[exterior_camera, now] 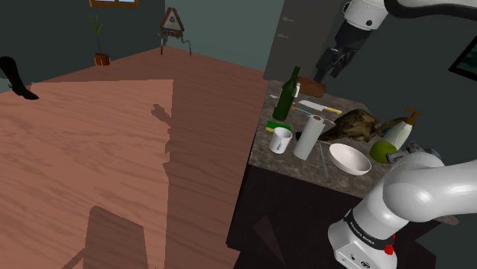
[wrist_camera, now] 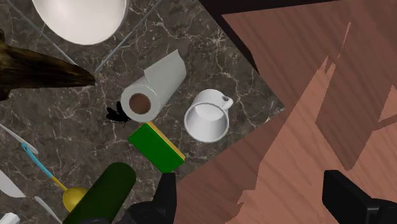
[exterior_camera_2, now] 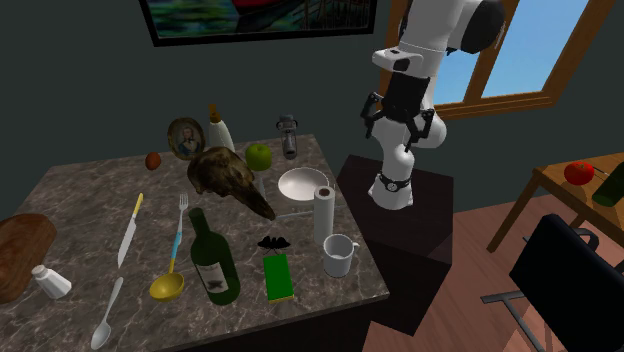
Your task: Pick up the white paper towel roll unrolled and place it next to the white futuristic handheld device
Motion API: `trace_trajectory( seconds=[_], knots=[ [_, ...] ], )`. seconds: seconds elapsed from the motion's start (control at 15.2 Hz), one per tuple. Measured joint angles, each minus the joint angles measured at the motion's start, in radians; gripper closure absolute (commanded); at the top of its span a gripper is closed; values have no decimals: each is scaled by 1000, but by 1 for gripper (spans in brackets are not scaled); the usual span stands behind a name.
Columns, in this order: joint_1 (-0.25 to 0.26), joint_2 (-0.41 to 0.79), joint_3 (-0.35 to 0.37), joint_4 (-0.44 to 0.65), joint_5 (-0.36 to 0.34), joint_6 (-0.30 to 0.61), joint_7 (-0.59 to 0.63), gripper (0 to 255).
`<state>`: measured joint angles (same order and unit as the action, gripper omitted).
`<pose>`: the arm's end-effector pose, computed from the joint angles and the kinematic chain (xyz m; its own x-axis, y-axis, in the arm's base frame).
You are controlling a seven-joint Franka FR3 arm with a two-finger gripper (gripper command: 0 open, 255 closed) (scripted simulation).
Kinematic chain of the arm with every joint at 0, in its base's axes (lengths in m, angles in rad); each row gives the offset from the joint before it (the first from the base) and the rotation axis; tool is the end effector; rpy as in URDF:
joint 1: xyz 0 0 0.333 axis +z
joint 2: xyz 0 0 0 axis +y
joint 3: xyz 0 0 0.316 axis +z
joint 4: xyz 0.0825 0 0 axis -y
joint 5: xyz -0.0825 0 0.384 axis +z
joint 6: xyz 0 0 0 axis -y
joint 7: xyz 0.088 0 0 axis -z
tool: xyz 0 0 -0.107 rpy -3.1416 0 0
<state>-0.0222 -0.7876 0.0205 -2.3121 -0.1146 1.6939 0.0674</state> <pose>0.3188 -0.0091 0.6247 0.9827 -0.0580 0.1757 -0.0793 -0.9899 0.1171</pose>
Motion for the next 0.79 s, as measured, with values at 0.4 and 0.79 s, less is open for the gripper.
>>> trace_trajectory(
  seconds=[0.4,0.79],
  knots=[
    [-24,-11,-61,-105,-26,82,-37,0],
    [-71,8,-161,-236,-75,215,-97,0]
  ],
)
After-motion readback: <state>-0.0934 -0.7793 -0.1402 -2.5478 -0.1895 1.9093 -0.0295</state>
